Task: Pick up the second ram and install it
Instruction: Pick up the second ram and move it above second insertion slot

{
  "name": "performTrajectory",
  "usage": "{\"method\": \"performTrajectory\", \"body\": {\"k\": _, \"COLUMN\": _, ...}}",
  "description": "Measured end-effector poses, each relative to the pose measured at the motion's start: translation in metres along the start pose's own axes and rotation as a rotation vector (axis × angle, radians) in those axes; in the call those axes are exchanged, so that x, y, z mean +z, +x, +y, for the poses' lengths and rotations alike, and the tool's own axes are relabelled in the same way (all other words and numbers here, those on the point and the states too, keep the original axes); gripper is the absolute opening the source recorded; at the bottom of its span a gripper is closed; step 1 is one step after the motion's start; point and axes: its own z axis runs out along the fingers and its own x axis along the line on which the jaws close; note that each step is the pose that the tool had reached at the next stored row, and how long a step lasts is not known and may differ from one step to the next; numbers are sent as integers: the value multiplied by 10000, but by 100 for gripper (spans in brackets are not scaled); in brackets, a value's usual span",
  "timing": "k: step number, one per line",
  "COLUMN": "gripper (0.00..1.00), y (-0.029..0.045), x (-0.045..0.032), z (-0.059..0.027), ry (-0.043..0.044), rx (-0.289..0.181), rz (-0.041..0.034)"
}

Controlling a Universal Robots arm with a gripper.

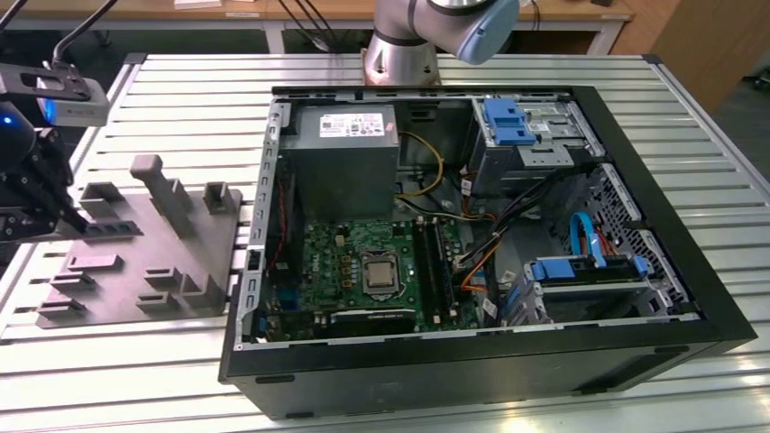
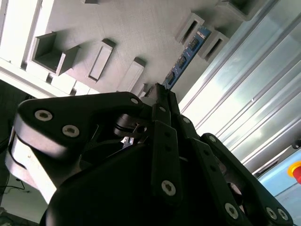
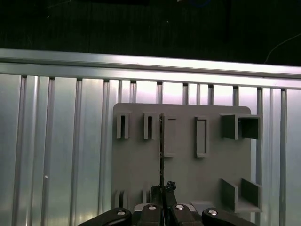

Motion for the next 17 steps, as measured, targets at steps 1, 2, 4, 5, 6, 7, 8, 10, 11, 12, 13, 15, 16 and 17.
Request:
{"method": "performTrajectory", "body": {"k": 1, "gripper": 14, "y": -1, "x": -10, "z": 0, "ry": 0, "rx": 0, "rz": -2}}
{"method": "performTrajectory", "body": {"k": 2, "gripper": 14, "y": -2, "x": -20, "z": 1, "ry": -1, "rx": 0, "rz": -3}}
{"method": "performTrajectory", "body": {"k": 4, "gripper": 14, "y": -3, "x": -39, "z": 1, "ry": 0, "rx": 0, "rz": -5}}
{"method": "performTrajectory", "body": {"k": 5, "gripper": 14, "y": -4, "x": -47, "z": 1, "ry": 0, "rx": 0, "rz": -6}}
{"method": "performTrajectory", "body": {"k": 6, "gripper": 14, "y": -4, "x": -56, "z": 2, "ry": 0, "rx": 0, "rz": -8}}
{"method": "performTrajectory", "body": {"k": 7, "gripper": 14, "y": -5, "x": -65, "z": 2, "ry": 0, "rx": 0, "rz": -9}}
{"method": "performTrajectory", "body": {"k": 8, "gripper": 14, "y": -5, "x": -73, "z": 2, "ry": 0, "rx": 0, "rz": -10}}
{"method": "performTrajectory", "body": {"k": 10, "gripper": 14, "y": -7, "x": -91, "z": 3, "ry": -1, "rx": 0, "rz": -13}}
{"method": "performTrajectory", "body": {"k": 11, "gripper": 14, "y": -7, "x": -100, "z": 3, "ry": -1, "rx": 0, "rz": -14}}
{"method": "performTrajectory", "body": {"k": 12, "gripper": 14, "y": -8, "x": -110, "z": 3, "ry": -1, "rx": -1, "rz": -14}}
{"method": "performTrajectory", "body": {"k": 13, "gripper": 14, "y": -9, "x": -119, "z": 3, "ry": 0, "rx": 0, "rz": -16}}
{"method": "performTrajectory", "body": {"k": 15, "gripper": 14, "y": -10, "x": -136, "z": 4, "ry": 0, "rx": 0, "rz": -21}}
{"method": "performTrajectory", "body": {"k": 16, "gripper": 14, "y": -10, "x": -145, "z": 4, "ry": 0, "rx": -1, "rz": -23}}
{"method": "performTrajectory", "body": {"k": 17, "gripper": 14, "y": -11, "x": -154, "z": 4, "ry": 0, "rx": -1, "rz": -25}}
